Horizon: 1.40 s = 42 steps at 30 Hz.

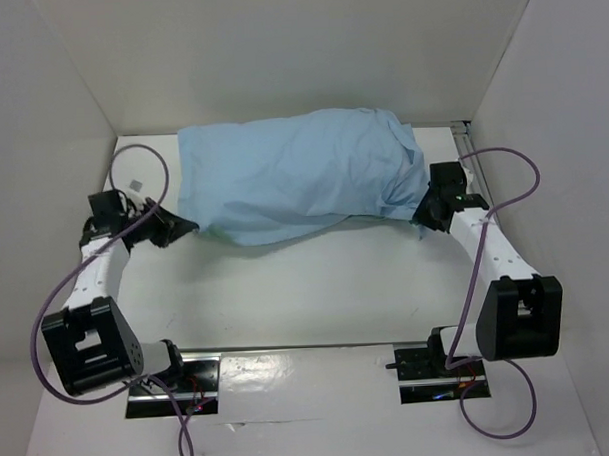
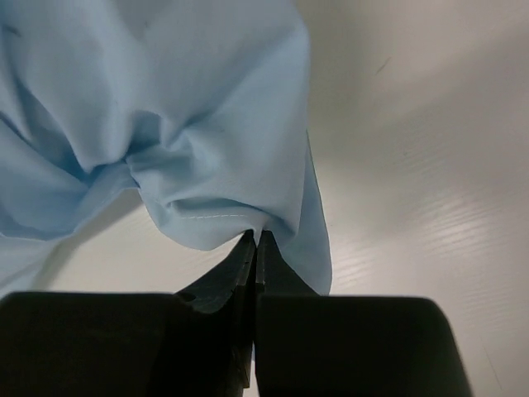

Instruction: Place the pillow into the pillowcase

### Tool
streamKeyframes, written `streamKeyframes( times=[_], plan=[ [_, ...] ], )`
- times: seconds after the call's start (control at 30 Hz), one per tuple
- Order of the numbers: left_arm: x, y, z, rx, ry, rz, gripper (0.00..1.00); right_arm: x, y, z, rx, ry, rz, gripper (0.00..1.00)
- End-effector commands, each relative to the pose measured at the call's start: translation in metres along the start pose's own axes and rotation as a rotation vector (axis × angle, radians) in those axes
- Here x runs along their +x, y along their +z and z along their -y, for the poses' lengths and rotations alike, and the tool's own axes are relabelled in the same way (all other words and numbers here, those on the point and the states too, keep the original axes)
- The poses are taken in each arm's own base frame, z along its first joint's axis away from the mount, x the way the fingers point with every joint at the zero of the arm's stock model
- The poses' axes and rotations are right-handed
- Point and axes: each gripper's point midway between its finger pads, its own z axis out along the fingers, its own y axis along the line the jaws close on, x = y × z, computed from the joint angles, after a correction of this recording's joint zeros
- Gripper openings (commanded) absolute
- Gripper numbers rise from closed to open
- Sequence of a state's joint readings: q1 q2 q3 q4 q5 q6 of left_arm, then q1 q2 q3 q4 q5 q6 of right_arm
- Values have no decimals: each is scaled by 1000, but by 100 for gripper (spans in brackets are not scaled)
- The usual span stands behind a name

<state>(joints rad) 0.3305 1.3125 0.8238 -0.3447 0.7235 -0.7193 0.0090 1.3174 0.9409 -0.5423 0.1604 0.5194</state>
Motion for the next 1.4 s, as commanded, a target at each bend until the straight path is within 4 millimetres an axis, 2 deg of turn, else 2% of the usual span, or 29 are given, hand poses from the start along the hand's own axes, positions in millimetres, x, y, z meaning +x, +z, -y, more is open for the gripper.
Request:
streamKeyframes(
  times=[0.0,0.07,0.1,0.13,0.17,0.27,0.3,0.4,0.47,0.53,0.57,0.63,0.67,0.73,0.77,0.8,0.83,0.87,0.93,0.97,1.0,1.07,1.1,1.2,1.23,1.27,1.3,1.33,1.37],
  plan=[
    [-49,-58,100,168,157,180,0,-66,-21,-34,-89,47,155,0],
    [-68,-71,125,203,145,225,0,-96,-27,-45,-100,62,206,0],
    [-79,-81,146,244,148,260,0,-110,-34,-49,-102,68,231,0],
    [-91,-91,153,264,143,307,0,-137,-49,-55,-92,80,284,0],
    [-101,-99,159,283,130,341,0,-148,-59,-57,-93,75,313,0],
    [-116,-134,183,373,112,410,0,-180,-88,-45,-86,112,407,0],
    [-120,-148,204,416,145,442,0,-189,-93,-36,-88,137,431,0],
    [-145,-161,218,416,136,513,0,-210,-100,-32,-134,164,466,0],
    [-163,-184,231,457,123,548,0,-235,-117,-32,-120,179,478,0],
    [-167,-216,249,532,131,574,0,-257,-149,-24,-86,177,554,0],
    [-180,-240,240,528,114,638,0,-275,-191,-20,-87,192,668,0],
    [-182,-271,241,560,81,671,0,-286,-232,-10,-73,198,769,0],
    [-189,-291,236,564,93,728,0,-294,-269,-9,-95,207,847,0],
    [-189,-298,239,585,91,733,0,-296,-293,-9,-114,215,884,0],
    [-187,-301,244,589,105,738,0,-298,-316,-6,-119,213,928,0],
    [-187,-301,244,589,105,738,0,-296,-329,-1,-109,212,951,0],
    [-184,-305,248,592,116,754,0,-296,-329,1,-95,208,955,0],
    [-186,-304,246,578,130,771,0,-296,-339,4,-92,207,977,0],
    [-184,-306,246,537,133,780,0,-296,-333,4,-85,198,974,0],
    [-195,-306,242,500,162,812,0,-299,-324,2,-80,196,964,0],
    [-197,-295,240,489,159,790,0,-303,-299,-4,-77,181,925,0],
    [-205,-281,231,454,141,772,0,-308,-266,-15,-92,154,868,0],
    [-214,-261,225,430,156,749,0,-313,-227,-25,-96,130,801,0],
    [-228,-208,197,351,131,696,0,-313,-167,-45,-120,116,695,0],
    [-230,-176,190,331,119,635,0,-311,-131,-51,-120,100,636,0],
    [-233,-159,185,314,132,612,29,-308,-114,-61,-134,85,608,11],
    [-236,-146,185,293,186,589,55,-303,-98,-70,-146,68,569,30],
    [-229,-124,181,272,167,510,74,-296,-75,-80,-143,47,498,45],
    [-237,-99,163,245,138,445,91,-293,-69,-86,-141,28,476,61]
  ],
)
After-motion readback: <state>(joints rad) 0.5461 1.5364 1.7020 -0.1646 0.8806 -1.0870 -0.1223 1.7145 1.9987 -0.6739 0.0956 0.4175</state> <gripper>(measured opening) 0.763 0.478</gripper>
